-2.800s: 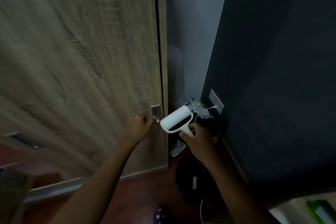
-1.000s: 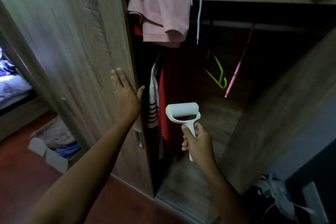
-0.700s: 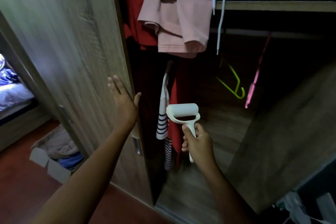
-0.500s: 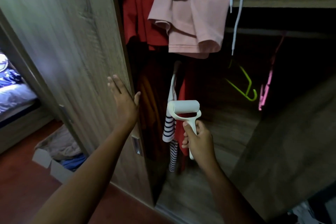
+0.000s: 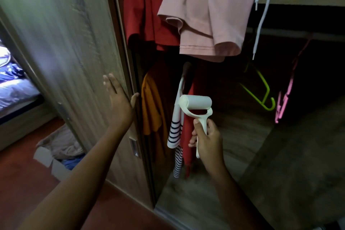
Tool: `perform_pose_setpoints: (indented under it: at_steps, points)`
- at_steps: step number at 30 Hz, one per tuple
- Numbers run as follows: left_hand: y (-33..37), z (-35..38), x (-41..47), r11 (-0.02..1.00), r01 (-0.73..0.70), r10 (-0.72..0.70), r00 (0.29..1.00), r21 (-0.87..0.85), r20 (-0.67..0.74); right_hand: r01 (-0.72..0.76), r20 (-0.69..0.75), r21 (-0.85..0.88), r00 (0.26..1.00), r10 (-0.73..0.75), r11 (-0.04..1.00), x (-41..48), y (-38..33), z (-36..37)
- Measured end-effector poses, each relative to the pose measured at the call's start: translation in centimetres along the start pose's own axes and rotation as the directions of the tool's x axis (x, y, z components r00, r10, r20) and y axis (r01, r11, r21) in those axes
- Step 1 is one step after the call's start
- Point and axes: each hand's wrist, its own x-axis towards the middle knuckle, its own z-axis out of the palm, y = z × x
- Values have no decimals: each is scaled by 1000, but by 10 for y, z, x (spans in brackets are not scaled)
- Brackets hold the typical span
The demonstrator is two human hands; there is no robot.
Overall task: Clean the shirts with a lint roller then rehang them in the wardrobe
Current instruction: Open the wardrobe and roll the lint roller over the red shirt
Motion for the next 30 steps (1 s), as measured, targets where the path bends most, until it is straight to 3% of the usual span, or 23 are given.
perform_pose_setpoints:
  at_steps: [3,5,8,12,15,22,25,30]
  points:
    - [12,-3,-3,998,58,-58,998,32,-17,5,22,-1,1000,-5,1000,11,0,-4]
    - [32,-7,-13,995,78,-70,990,61,-122,8,30,-7,1000,-8,1000,18,-2,-8]
    - [75,-1,-38,996,-91,90,964,6,-252,16,37,-11,999,-15,1000,31,-3,-16]
    - [122,32,-70,978,-195,202,973,-69,115,-8,36,-29,999,9,1000,54,4,-28]
    - [124,58,-83,974,-226,218,942,3,256,-35,69,-53,997,39,998,70,6,-35]
    - [104,44,-97,954,168,-102,961,-247,258,69,213,1,975,-67,998,95,-5,-27]
    - [99,27,-102,944,214,-157,961,-250,228,105,230,0,968,-102,994,95,4,-11]
    - [93,4,-89,970,155,-127,980,-189,153,121,353,-116,933,-73,986,63,74,9]
